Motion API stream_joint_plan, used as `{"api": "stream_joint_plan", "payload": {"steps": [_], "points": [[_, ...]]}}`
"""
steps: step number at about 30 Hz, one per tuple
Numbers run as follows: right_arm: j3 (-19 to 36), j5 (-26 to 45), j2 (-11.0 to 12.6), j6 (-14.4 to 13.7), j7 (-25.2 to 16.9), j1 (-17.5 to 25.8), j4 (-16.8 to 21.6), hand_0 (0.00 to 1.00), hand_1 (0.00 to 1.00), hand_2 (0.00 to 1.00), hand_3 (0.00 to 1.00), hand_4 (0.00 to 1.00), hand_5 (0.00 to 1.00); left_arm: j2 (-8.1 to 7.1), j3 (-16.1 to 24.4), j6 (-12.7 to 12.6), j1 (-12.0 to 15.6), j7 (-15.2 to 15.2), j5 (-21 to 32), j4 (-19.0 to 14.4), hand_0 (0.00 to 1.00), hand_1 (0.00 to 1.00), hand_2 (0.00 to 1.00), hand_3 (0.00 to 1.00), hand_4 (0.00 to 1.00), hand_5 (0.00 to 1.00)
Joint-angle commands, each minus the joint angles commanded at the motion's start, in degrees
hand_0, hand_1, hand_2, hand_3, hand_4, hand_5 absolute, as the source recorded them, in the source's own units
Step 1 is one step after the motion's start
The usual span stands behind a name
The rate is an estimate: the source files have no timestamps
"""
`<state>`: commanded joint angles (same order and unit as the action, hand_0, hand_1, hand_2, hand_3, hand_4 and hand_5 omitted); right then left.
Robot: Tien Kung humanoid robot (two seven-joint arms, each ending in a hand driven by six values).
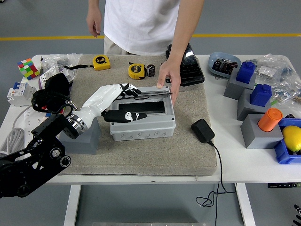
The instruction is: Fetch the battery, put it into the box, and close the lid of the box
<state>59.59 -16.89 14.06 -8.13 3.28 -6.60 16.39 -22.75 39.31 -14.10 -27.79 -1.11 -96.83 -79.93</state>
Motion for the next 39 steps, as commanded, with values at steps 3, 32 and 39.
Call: {"api": "stream_joint_plan", "payload": {"steps": [3, 32, 39], "points": [[0.0, 0.0, 0.0, 0.0, 0.0, 0.0, 0.0, 0.625, 0.65, 0.632, 0.534, 0.957, 0.416, -0.17, 0.1, 0.1, 0.1, -0.1, 0.4, -0.3, 0.526, 0.651, 0.646, 0.703, 0.998, 0.678], [0.1, 0.6, 0.3, 1.5, 1.7, -1.0, -1.3, 0.626, 0.652, 0.634, 0.534, 0.956, 0.424, 4.78, 34.3, -0.9, 10.9, 4.5, 5.8, -5.9, 0.541, 0.665, 0.651, 0.704, 0.998, 0.641], [0.3, 0.5, 0.4, 1.6, 1.8, -1.3, -1.2, 0.626, 0.654, 0.637, 0.534, 0.958, 0.426, 5.07, 40.3, -1.1, 12.8, 5.3, 6.6, -6.1, 0.539, 0.666, 0.651, 0.705, 0.998, 0.642]]}}
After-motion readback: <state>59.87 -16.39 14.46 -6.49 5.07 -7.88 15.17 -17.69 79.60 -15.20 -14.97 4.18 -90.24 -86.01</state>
